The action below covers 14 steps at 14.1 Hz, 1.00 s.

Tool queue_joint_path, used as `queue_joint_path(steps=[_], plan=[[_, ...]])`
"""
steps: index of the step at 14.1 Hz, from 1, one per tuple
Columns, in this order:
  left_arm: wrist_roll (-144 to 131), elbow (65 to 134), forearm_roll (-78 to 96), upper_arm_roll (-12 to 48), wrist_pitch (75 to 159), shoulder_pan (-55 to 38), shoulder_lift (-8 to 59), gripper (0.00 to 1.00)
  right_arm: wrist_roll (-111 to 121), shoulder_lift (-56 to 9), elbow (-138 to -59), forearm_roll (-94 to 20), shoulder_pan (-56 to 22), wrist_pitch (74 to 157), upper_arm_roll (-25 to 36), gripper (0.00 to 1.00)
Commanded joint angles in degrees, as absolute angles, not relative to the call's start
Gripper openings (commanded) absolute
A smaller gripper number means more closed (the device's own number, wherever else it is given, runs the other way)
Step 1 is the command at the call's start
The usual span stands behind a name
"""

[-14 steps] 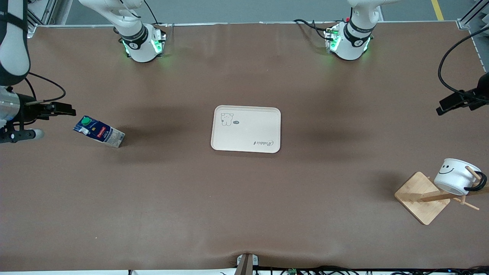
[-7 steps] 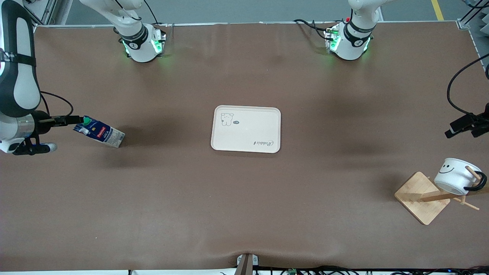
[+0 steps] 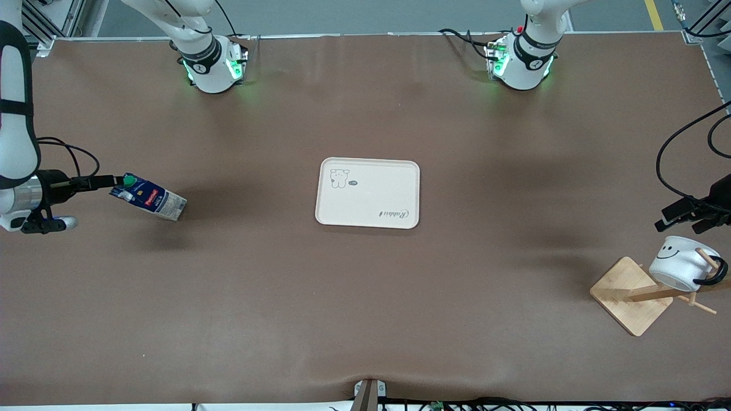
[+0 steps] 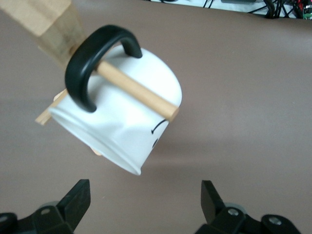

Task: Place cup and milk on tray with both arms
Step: 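Grasp the milk with the right gripper while the left gripper grasps the mug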

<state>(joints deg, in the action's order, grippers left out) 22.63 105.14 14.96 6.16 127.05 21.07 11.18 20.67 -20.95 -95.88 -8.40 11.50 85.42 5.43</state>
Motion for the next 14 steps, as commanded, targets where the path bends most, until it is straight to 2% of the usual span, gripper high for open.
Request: queue_joint_path(steps=[1, 4, 6, 14], plan=[[23.82, 103.01, 16.17, 6.68, 128.4, 20.92, 13.61, 0.96, 15.16, -19.6, -97.82, -11.06, 11.52, 84.73, 4.57, 1.0], [24.78, 102.48, 16.08, 7.47, 130.68, 20.66, 14.68, 0.79, -1.08, -18.28, -99.66, -11.08, 8.01, 85.51, 4.48, 1.0], [25.05, 102.39, 15.74, 8.35, 131.83, 20.74, 15.47, 0.68, -8.85, -18.54, -101.15, -10.11, 7.47, 89.01, 4.66, 1.0], [26.19, 101.86, 14.42, 9.49, 131.48, 19.86, 15.64, 0.17, -9.23, -18.46, -105.73, -7.56, 7.29, 95.53, 4.57, 1.0]])
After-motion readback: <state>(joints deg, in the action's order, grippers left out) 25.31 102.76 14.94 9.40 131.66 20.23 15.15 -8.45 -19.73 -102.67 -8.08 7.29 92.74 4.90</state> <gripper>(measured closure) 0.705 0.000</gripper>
